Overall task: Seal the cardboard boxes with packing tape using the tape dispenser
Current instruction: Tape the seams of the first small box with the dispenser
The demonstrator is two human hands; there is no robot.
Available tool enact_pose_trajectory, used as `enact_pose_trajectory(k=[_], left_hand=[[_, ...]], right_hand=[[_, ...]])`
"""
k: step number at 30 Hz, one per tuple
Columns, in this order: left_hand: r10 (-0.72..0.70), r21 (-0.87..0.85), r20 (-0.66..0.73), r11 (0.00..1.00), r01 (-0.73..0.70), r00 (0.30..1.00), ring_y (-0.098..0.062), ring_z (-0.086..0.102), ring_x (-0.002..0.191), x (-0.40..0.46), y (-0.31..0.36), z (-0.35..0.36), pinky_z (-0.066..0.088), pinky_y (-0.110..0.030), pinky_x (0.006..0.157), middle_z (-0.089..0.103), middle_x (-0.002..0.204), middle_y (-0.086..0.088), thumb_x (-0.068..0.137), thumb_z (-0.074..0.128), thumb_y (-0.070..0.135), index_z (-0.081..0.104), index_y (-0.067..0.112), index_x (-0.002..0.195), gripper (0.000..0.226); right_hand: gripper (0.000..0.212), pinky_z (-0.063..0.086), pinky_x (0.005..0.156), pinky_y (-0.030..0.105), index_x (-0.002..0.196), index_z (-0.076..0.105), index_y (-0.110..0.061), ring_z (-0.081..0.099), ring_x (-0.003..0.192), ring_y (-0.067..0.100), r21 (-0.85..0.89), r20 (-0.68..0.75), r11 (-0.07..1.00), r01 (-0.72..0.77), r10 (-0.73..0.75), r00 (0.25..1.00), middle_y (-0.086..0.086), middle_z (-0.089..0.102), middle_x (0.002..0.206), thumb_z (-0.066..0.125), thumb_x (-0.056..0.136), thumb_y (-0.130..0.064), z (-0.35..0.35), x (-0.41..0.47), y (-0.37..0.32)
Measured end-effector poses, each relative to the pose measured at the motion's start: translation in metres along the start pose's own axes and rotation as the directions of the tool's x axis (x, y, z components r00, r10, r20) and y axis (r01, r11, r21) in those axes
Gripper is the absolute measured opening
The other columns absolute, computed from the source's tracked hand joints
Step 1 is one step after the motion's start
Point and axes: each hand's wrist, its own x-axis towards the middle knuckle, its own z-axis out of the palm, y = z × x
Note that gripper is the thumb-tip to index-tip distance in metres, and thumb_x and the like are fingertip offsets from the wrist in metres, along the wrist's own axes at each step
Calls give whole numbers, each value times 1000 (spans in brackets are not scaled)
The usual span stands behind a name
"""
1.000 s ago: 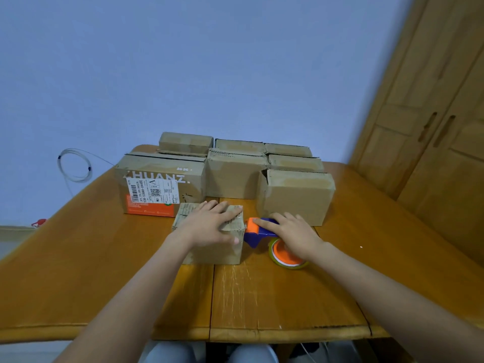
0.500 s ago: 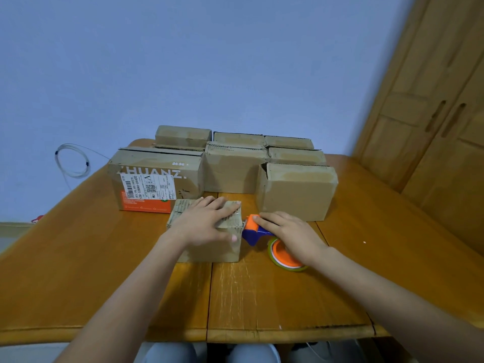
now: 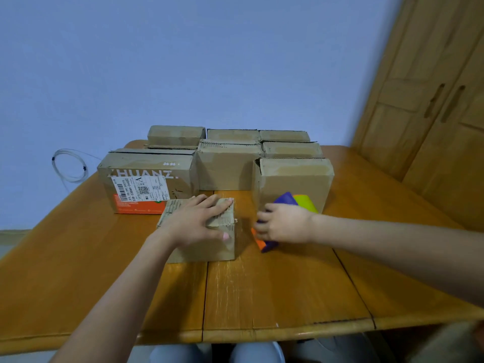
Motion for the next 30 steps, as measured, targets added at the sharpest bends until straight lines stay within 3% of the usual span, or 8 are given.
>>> enact_pose_trajectory(k=[4, 8, 11, 15, 22, 25, 27, 30], left_hand=[[21, 24, -3, 1000, -21, 1000, -22, 2, 148, 1, -1, 0, 10, -41, 118, 5, 162, 4, 38, -5, 102, -9, 52, 140, 114], [16, 1, 0, 1000, -16, 1000, -21, 1, 148, 0, -3, 1, 7, -41, 118, 4, 162, 4, 38, -4, 103, -6, 52, 143, 117], [18, 5, 4, 1000, -18, 1000, -22, -1, 148, 0, -2, 1, 6, -41, 118, 3, 162, 4, 37, -5, 102, -8, 52, 143, 117], [24, 15, 7, 1000, -24, 1000, -21, -1, 148, 1, -3, 2, 4, -39, 118, 2, 162, 5, 38, -7, 101, -14, 53, 139, 112], [101, 48, 50, 994, -103, 994, -18, -5, 148, 3, -11, 0, -8, -34, 116, -4, 162, 5, 45, -1, 101, -26, 50, 135, 106], [135, 79, 120, 986, -145, 984, -9, -13, 146, 1, -18, -7, -18, -30, 110, -9, 161, 12, 61, 19, 95, -21, 49, 139, 99], [139, 54, 139, 988, -147, 981, -5, -15, 145, 0, -21, -12, -19, -31, 110, -8, 159, 17, 77, 44, 77, -10, 48, 145, 92], [147, 11, 117, 989, -149, 982, -3, -11, 145, -2, -22, -16, -16, -35, 113, -1, 159, 19, 80, 58, 66, 2, 49, 148, 89]], right_hand=[[55, 40, 98, 41, 148, 30, -18, 45, 121, 31, 44, -32, 958, -282, 284, 958, 9, 38, 148, 48, 97, -11, -5, -15, 19], [60, 52, 73, 36, 126, 61, -23, 64, 91, 26, 224, -180, 898, -379, 420, 890, 4, 65, 120, 79, 70, -11, -2, -28, 21], [59, 53, 78, 42, 131, 57, -21, 62, 100, 30, 384, -194, 818, -428, 525, 829, 6, 61, 128, 73, 77, -4, 7, -25, 2], [70, 51, 84, 43, 137, 51, -21, 58, 113, 31, 580, -188, 629, -518, 722, 666, 4, 57, 134, 69, 74, 6, 11, -23, -14], [83, 46, 92, 31, 147, 35, -29, 40, 131, 19, 816, 51, 185, -547, 920, 388, -7, 42, 147, 57, 79, 14, 18, -11, -27], [84, 46, 92, 23, 147, 35, -30, 43, 129, 15, 893, 165, 34, -448, 903, 397, -7, 44, 145, 55, 80, 16, 24, -11, -30], [82, 41, 94, 18, 145, 40, -27, 44, 129, 16, 926, 213, -21, -377, 855, 474, -4, 48, 142, 51, 78, 19, 27, -11, -27], [69, 47, 87, 21, 138, 51, -24, 56, 112, 14, 901, 354, -80, -426, 704, 616, -2, 61, 126, 53, 80, 13, 31, -11, -20]])
